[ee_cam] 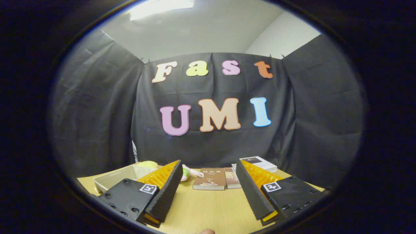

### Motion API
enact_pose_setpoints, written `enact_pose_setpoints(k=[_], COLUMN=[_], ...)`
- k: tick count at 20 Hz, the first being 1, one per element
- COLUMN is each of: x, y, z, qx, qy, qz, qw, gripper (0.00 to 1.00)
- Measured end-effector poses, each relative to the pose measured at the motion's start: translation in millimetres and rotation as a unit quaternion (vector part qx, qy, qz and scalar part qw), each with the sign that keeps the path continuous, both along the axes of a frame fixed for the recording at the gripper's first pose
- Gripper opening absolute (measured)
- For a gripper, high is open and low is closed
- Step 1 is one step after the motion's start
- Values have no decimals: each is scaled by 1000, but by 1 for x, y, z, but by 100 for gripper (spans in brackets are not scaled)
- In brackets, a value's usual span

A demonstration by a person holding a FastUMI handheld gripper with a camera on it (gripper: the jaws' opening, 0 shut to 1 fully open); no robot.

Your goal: Open the storage box then place both shoes into the box .Put the left shoe in first, then the right shoe, with the right side of both shoes facing outward in a uniform manner.

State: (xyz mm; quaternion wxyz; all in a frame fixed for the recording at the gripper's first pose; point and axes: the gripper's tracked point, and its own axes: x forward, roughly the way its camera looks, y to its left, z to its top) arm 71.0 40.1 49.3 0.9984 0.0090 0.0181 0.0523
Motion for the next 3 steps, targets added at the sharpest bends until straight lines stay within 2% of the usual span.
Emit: enact_pose_setpoints(k=[3], x=[-15], y=[-12], z=[-16], qx=[-3], qy=[-4], qz=[13], qw=[1000], gripper=[100])
